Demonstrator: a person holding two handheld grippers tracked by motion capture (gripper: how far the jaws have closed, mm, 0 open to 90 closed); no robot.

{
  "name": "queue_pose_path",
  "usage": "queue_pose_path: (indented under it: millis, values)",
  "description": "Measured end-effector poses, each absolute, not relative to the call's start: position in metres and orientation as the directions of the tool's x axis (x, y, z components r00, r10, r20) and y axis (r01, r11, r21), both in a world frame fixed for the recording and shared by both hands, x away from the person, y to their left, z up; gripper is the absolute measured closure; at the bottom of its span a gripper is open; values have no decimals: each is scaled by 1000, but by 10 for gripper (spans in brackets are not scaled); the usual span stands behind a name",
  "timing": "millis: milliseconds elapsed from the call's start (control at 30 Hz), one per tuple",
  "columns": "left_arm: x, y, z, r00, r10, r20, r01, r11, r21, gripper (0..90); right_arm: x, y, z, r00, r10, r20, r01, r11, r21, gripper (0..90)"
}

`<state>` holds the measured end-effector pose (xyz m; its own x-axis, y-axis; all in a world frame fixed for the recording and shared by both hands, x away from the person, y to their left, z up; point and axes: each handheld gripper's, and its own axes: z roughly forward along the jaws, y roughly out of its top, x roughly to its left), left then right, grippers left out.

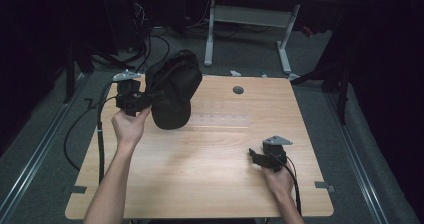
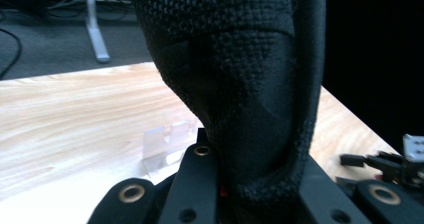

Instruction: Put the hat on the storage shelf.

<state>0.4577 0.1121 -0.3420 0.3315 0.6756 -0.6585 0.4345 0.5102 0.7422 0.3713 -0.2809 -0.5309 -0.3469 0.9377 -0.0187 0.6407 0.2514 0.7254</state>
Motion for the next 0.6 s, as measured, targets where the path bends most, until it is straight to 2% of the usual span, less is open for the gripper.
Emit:
queue_pose_path:
  millis: [600]
  values:
    - [488,104,-346,238,740,-629,371,530,763,864,371,-281,-531,-349,937,-24,638,256,726,365]
